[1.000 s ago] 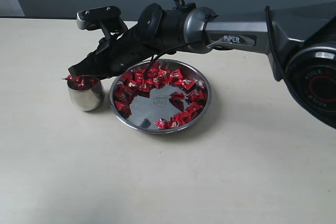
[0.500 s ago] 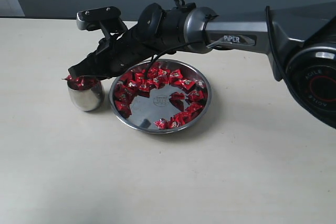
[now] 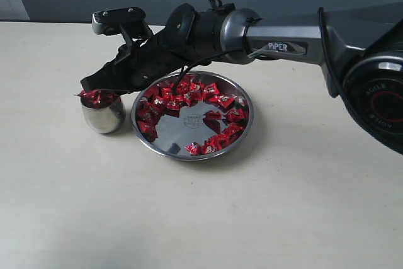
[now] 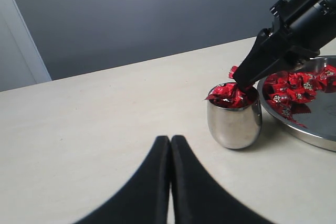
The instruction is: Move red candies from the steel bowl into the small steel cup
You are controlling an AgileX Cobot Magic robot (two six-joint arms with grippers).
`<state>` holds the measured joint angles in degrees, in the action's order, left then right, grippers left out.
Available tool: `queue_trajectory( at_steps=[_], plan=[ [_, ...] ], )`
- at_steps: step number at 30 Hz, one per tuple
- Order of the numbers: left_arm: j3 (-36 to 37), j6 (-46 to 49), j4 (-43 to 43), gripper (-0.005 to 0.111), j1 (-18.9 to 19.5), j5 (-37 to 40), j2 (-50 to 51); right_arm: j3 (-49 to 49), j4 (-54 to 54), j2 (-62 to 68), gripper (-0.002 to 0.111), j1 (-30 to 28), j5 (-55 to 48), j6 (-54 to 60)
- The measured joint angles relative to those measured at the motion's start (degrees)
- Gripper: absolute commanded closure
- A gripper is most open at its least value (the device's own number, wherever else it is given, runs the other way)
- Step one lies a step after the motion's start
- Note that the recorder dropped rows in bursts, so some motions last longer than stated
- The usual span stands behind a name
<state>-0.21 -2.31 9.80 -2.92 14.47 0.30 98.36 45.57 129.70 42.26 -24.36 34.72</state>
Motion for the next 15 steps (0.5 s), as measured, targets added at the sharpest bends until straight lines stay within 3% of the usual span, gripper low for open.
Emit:
queue_trajectory(
  at_steps=[15],
  plan=[
    [0.0, 0.0, 0.0, 0.106, 0.0, 0.0, 0.0, 2.87, 6.11, 0.0, 0.083, 0.21, 0.56, 0.88]
  ],
)
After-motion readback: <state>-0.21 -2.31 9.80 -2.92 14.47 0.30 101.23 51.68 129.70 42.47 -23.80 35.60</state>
